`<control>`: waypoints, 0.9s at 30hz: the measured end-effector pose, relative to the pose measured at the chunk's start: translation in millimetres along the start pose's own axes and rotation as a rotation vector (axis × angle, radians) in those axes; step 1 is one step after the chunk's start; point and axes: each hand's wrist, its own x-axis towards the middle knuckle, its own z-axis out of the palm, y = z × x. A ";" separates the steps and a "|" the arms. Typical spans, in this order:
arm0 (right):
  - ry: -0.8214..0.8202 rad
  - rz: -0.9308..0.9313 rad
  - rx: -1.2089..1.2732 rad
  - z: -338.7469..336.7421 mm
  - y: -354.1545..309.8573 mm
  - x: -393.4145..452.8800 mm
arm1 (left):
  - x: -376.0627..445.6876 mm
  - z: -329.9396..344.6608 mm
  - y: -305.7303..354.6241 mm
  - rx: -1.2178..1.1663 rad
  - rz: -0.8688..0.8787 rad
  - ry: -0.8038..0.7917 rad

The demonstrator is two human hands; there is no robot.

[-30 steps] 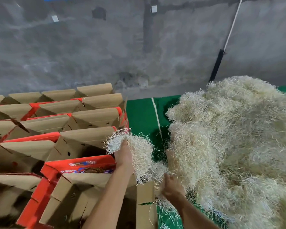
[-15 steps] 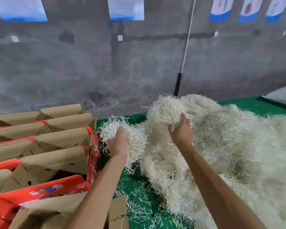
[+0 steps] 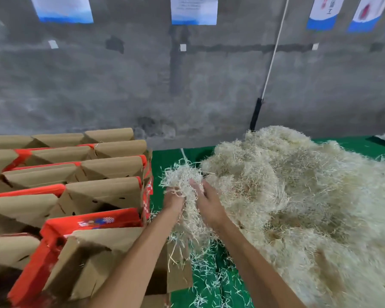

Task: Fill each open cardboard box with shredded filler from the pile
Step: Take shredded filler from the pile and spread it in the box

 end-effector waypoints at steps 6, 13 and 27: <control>0.174 -0.065 0.076 63.1 -22.3 -2.7 | 2.4 -123.6 -26.7 -0.227 0.091 0.173; 0.056 -0.149 0.141 150.3 -49.3 -33.0 | -11.9 -163.3 -59.8 -0.136 0.233 0.215; 0.155 0.117 0.375 128.2 -34.8 -26.5 | -20.3 -226.2 -61.5 -0.204 0.193 0.259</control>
